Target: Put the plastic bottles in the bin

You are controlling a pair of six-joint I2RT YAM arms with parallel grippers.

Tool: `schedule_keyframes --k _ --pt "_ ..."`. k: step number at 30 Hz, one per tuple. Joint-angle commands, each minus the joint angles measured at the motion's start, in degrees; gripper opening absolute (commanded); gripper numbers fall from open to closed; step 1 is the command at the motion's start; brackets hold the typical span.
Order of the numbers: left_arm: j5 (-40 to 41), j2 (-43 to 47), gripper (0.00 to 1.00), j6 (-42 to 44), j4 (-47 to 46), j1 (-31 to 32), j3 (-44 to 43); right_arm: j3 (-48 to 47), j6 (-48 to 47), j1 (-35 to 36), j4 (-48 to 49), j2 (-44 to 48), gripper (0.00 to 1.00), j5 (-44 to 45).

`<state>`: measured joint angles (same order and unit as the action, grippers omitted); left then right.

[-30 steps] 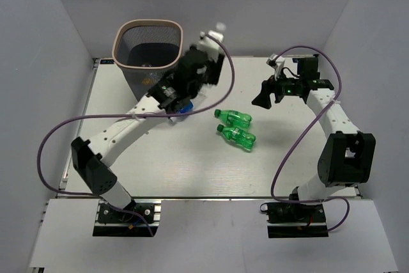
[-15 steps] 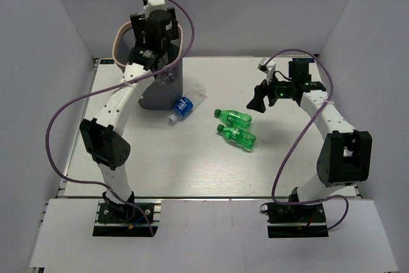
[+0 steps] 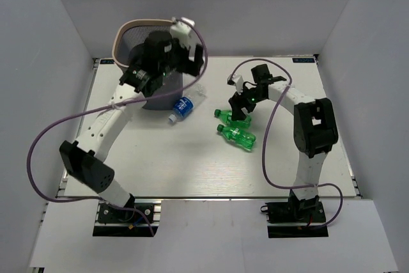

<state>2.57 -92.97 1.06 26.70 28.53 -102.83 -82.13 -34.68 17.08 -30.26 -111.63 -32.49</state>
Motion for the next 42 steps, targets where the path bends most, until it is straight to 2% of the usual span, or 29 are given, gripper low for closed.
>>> schedule_keyframes --k 1,2,5,8,9,12,13,14,16,17,20,22,23,25,29,30,32,35,36,37,38,41,42 --pt "-16.19 4.80 1.00 0.79 5.82 4.58 11.65 -3.13 -1.80 1.28 -2.52 -1.30 0.89 5.31" --pt "-14.97 8.03 1.00 0.09 5.21 5.38 18.21 -2.95 -1.80 1.72 -2.78 -1.83 0.89 5.85" --pt "-14.08 12.10 1.00 -0.61 4.15 7.15 27.75 -2.34 -1.98 2.52 -2.26 -3.15 0.84 8.23" --pt "-14.08 15.44 1.00 -2.81 2.66 8.99 34.96 -2.07 -2.06 2.52 -2.43 -4.20 0.61 7.80" --pt "-15.21 15.97 1.00 -3.95 1.61 9.78 36.45 -2.42 -1.98 2.34 -2.70 -4.12 0.48 7.36" --pt "-18.02 17.90 1.00 -11.76 -3.48 11.02 43.04 -6.27 -1.10 1.99 -5.51 -2.20 0.30 5.34" --pt "-18.04 18.61 1.00 -14.65 -8.19 11.54 47.58 -9.25 -0.83 1.64 -7.60 -0.97 0.27 4.55" --pt "-18.04 20.18 1.00 -21.38 -11.11 11.54 50.24 -10.93 -0.40 1.64 -8.14 -0.26 0.25 1.41" --pt "-20.93 20.90 1.00 -26.70 -19.88 12.15 57.17 -20.13 0.92 2.16 -9.55 1.85 0.24 -0.98" --pt "-20.94 20.90 1.00 -31.86 -21.50 12.16 58.43 -22.53 1.71 2.34 -9.47 1.95 0.22 -3.00" --pt "-21.99 20.20 1.00 -37.78 -28.60 12.68 62.21 -37.18 4.08 4.10 -5.46 1.33 0.22 -7.40" --pt "-23.65 18.89 1.00 -42.09 -32.83 12.69 63.62 -40.81 8.37 5.85 -1.14 0.45 0.22 -12.24" --pt "-24.18 18.18 1.00 -42.71 -33.98 12.69 63.63 -40.83 10.05 6.29 9.33 0.54 0.22 -12.77" --pt "-24.80 16.77 1.00 -42.72 -33.99 12.69 62.05 -41.09 17.43 8.66 20.35 0.98 0.22 -12.51" --pt "-26.03 15.71 1.00 -43.77 -35.83 12.69 61.52 -44.52 25.96 12.18 36.74 -1.39 0.22 -11.02" --pt "-26.03 15.71 1.00 -44.38 -36.45 12.69 62.04 -45.13 29.11 12.53 44.07 -3.83 0.22 -11.10" --pt "-26.03 15.71 1.00 -45.09 -37.59 12.69 62.65 -46.72 34.22 14.38 48.43 -7.52 0.25 -10.32" --pt "-26.03 16.24 1.00 -45.71 -37.60 12.69 62.66 -46.98 42.31 16.49 61.25 -12.44 0.28 -8.82" --pt "-26.03 16.24 1.00 -46.23 -38.12 12.69 63.18 -47.68 43.37 17.45 66.77 -13.60 0.31 -5.95" --pt "-26.03 16.24 1.00 -47.02 -38.65 12.69 63.19 -48.91 45.12 17.98 67.69 -15.00 0.33 -5.14" --pt "-26.03 16.85 1.00 -47.55 -38.65 12.69 63.97 -54.05 45.57 18.86 68.40 -19.19 0.35 -4.26" --pt "-24.55 17.38 1.00 -50.18 -40.50 12.69 64.68 -58.31 43.82 20.88 65.95 -22.83 0.58 -0.30" --pt "-24.54 17.99 1.00 -50.71 -40.50 12.69 65.20 -57.54 42.86 21.24 66.03 -22.84 0.73 0.14"
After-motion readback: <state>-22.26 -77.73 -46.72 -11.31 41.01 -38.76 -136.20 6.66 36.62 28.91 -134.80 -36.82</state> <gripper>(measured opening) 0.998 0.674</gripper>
